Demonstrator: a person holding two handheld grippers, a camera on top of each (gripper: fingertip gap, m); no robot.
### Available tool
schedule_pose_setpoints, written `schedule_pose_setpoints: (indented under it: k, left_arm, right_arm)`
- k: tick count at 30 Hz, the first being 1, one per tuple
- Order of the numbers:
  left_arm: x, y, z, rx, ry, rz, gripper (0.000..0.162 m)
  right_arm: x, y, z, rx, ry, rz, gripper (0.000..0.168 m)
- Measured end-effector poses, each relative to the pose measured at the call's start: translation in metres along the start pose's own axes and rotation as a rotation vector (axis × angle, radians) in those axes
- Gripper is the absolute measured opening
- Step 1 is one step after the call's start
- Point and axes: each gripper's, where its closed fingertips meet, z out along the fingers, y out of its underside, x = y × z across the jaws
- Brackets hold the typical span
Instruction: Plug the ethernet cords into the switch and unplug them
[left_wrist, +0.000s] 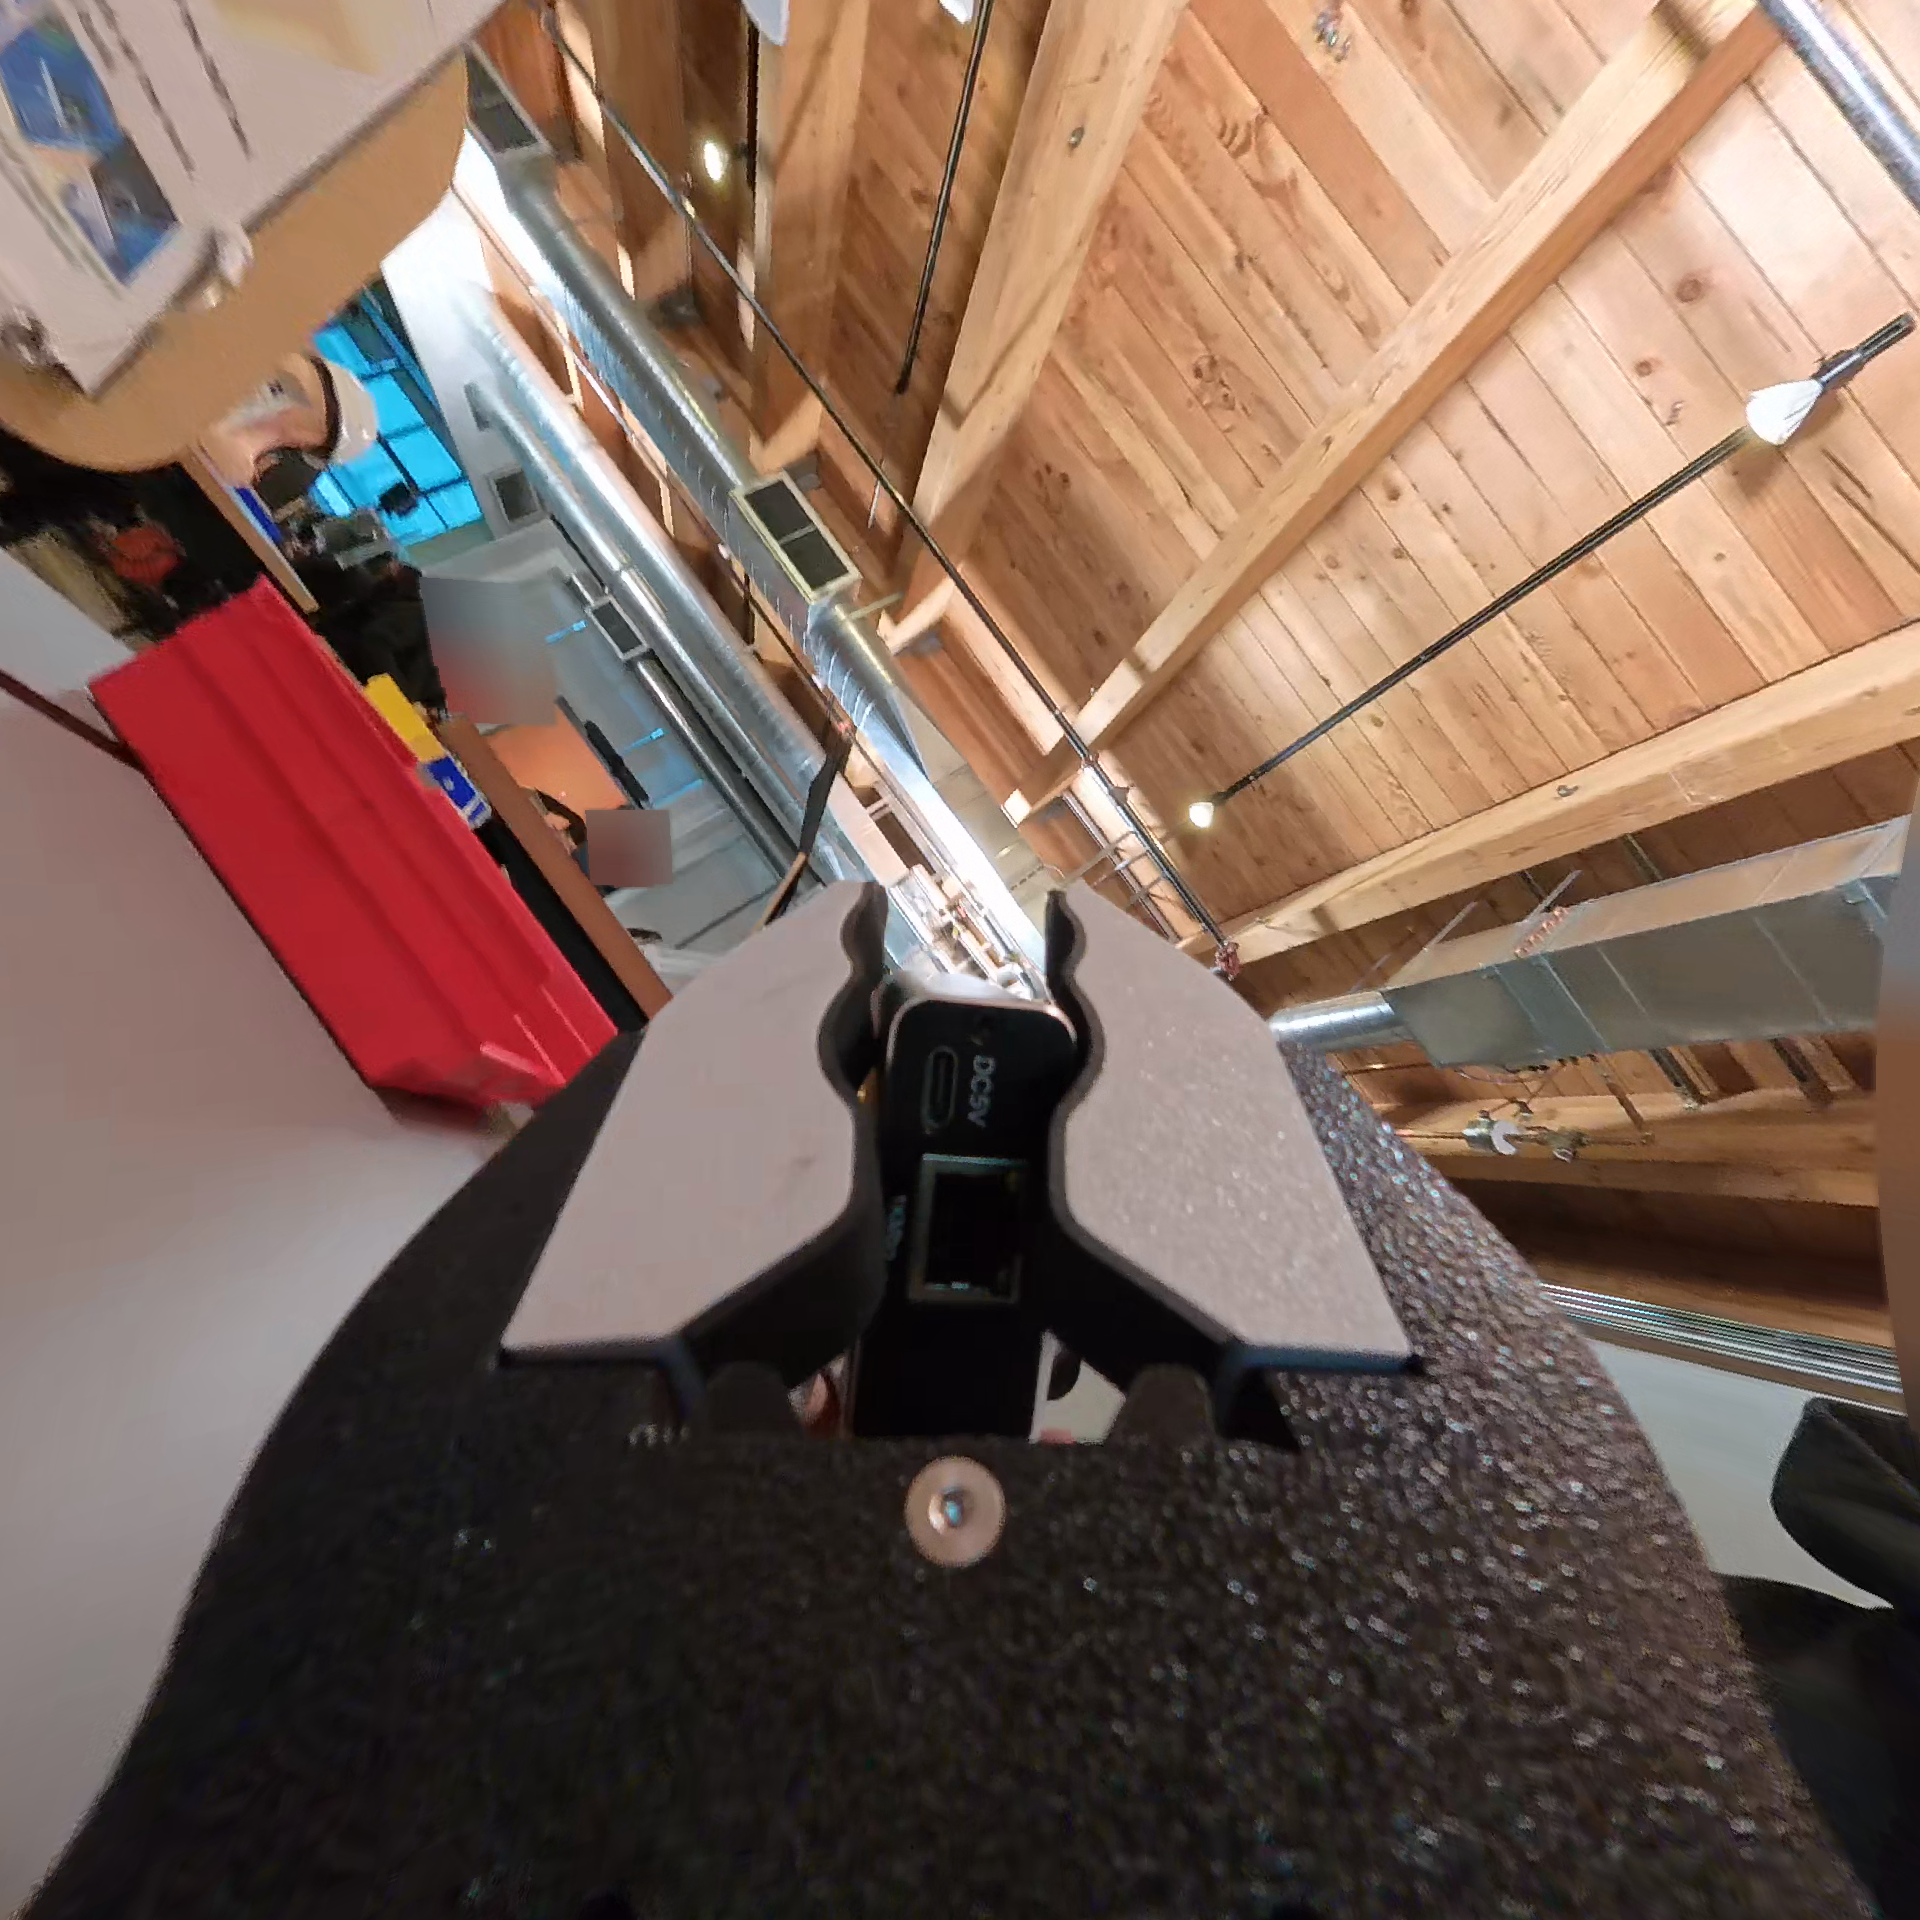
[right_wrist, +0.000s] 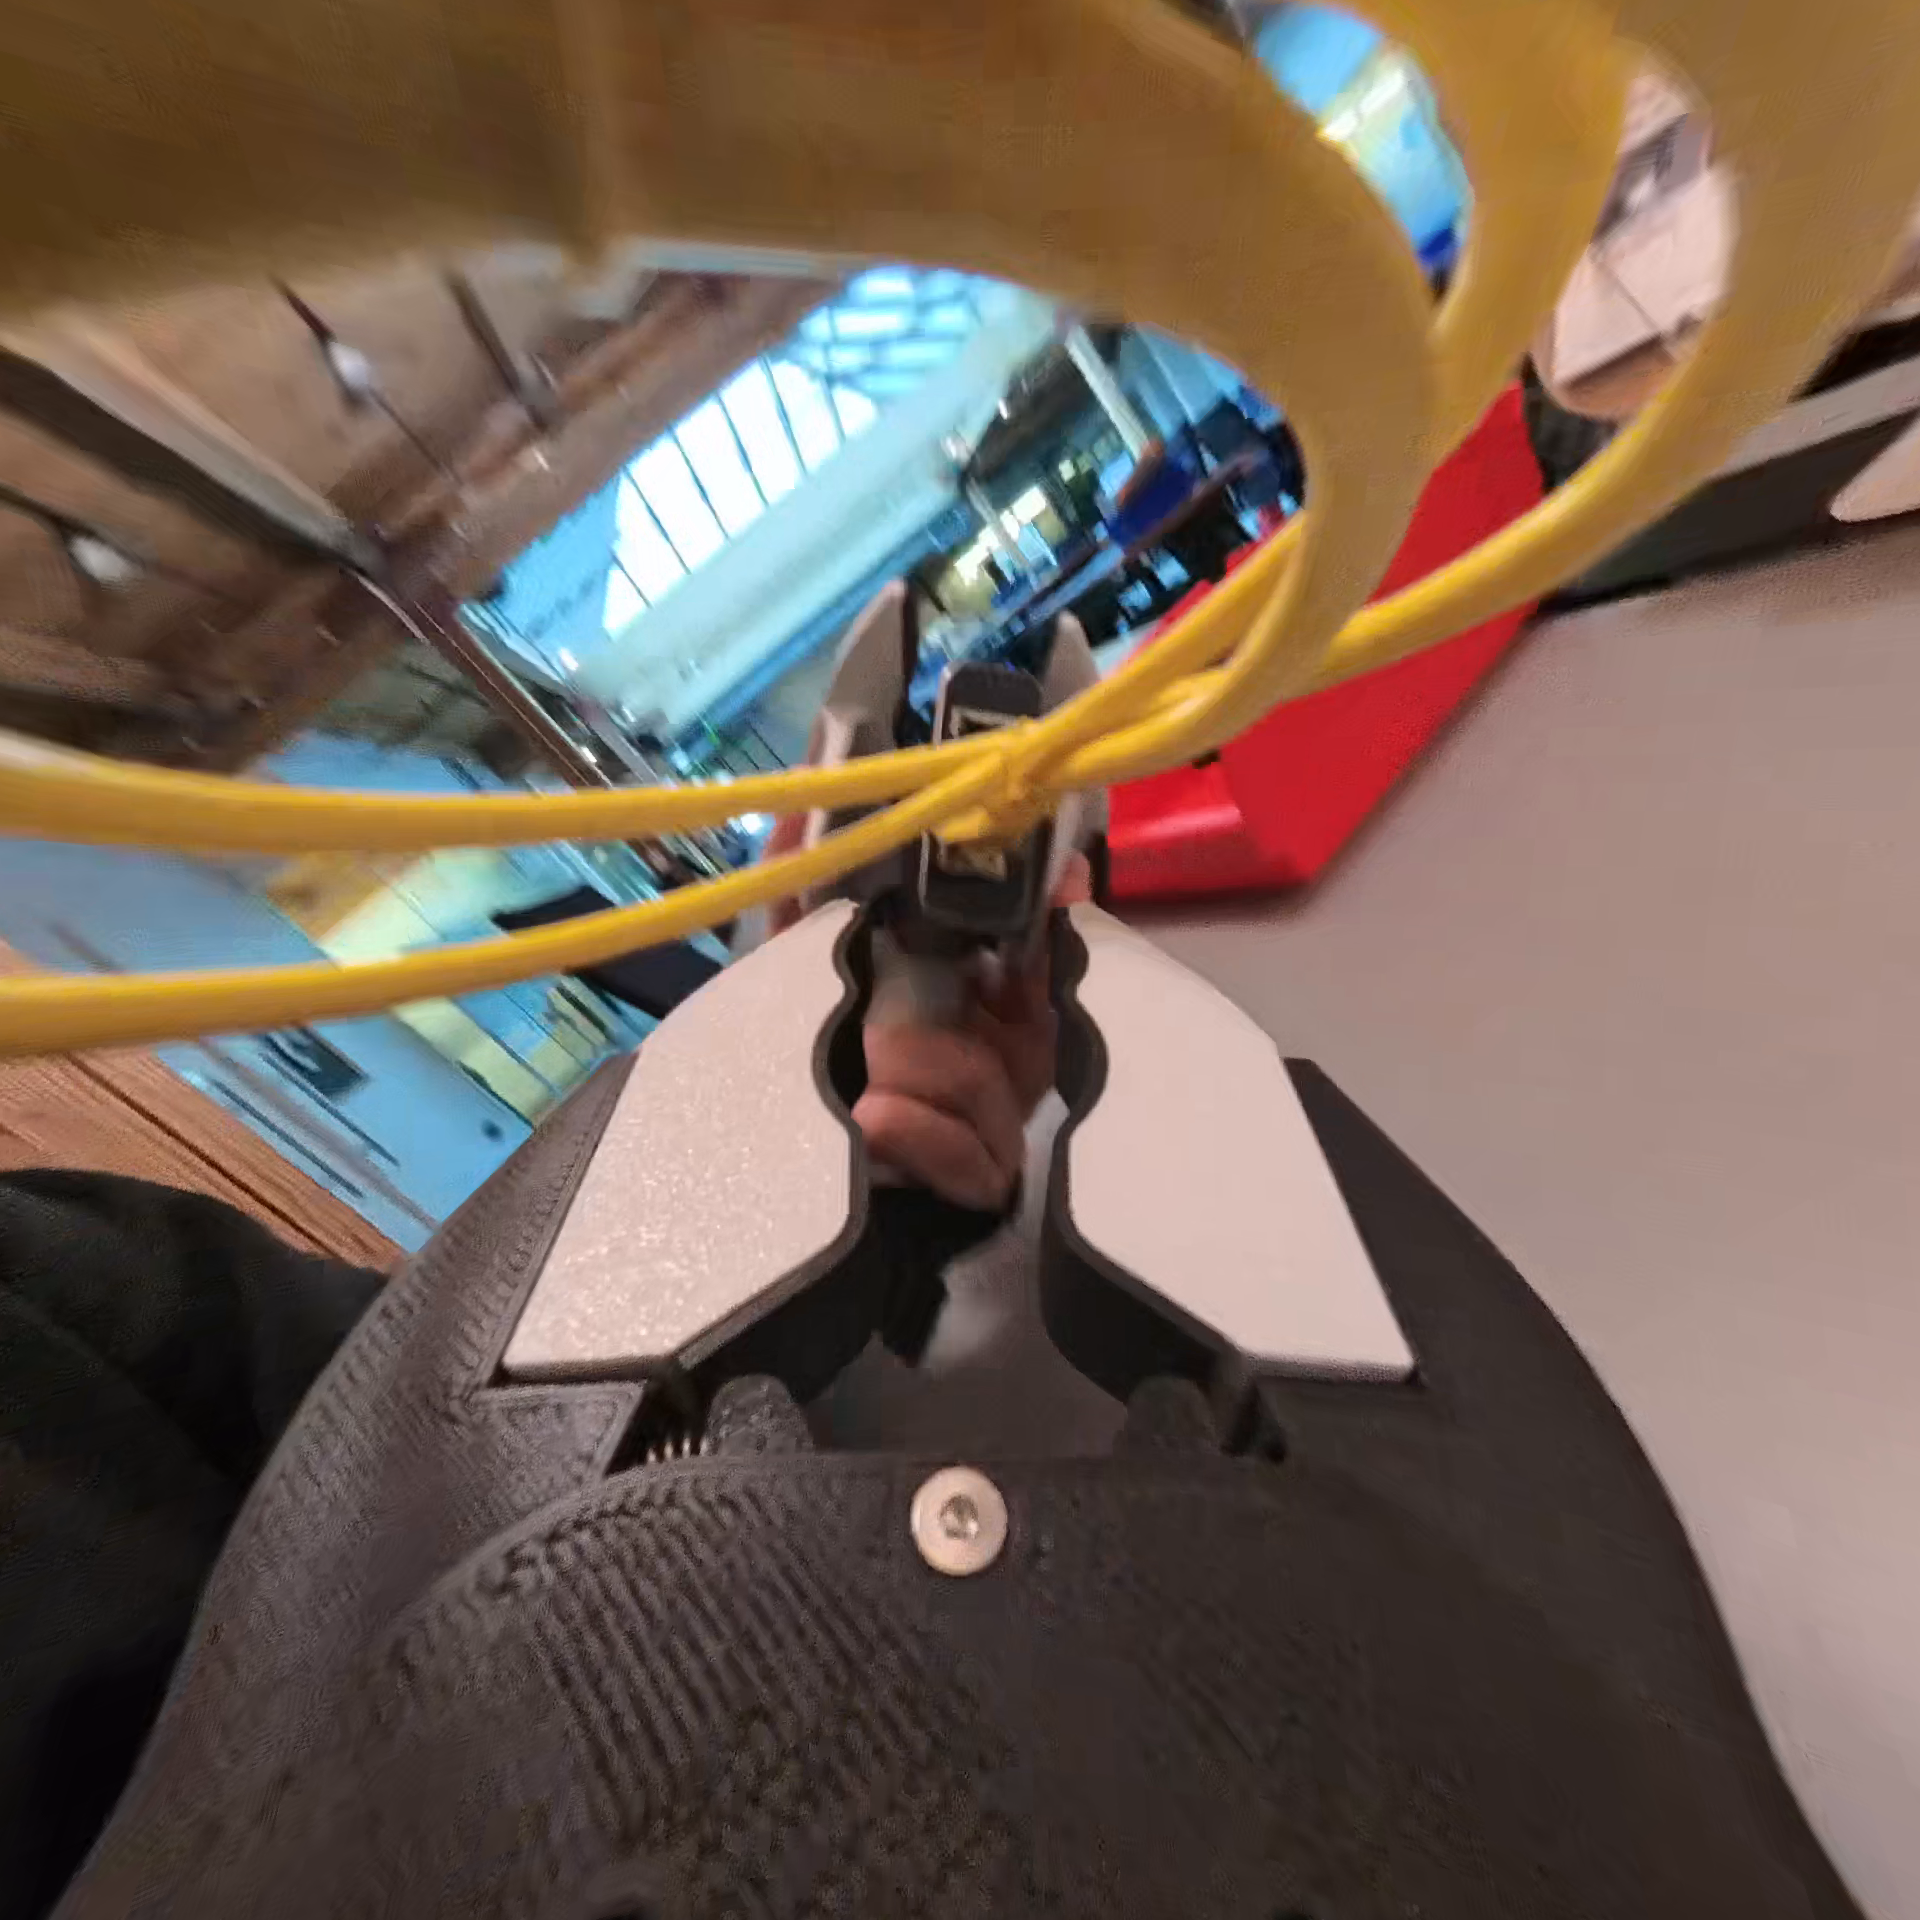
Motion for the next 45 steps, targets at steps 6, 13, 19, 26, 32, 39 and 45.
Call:
schedule_pose_setpoints:
  k: [6,13,19,26,32,39,45]
  left_arm:
    - [0.005,0.021,0.007,-0.04,0.05,-0.021,0.03]
    - [0.021,0.031,0.013,-0.088,0.082,0.122,0.03]
    - [0.039,0.045,0.016,-0.145,0.171,0.226,0.031]
    - [0.049,0.06,0.021,-0.231,0.181,0.329,0.041]
    - [0.044,0.075,0.022,-0.348,0.125,0.478,0.05]
    - [0.05,0.077,0.019,-0.364,0.19,0.485,0.03]
    - [0.054,0.08,0.019,-0.383,0.174,0.6,0.031]
  right_arm:
    - [-0.008,-0.014,-0.004,0.105,-0.002,-0.006,0.02]
    - [-0.016,-0.022,-0.009,0.161,-0.057,-0.015,0.014]
    - [-0.033,-0.032,-0.014,0.224,-0.132,-0.13,0.014]
    - [-0.047,-0.047,-0.027,0.234,-0.171,-0.283,0.013]
    - [-0.047,-0.052,-0.032,0.229,-0.184,-0.291,0.014]
    - [-0.061,-0.051,-0.034,0.182,-0.213,-0.436,0.014]
    - [-0.066,-0.054,-0.038,0.193,-0.256,-0.437,0.014]
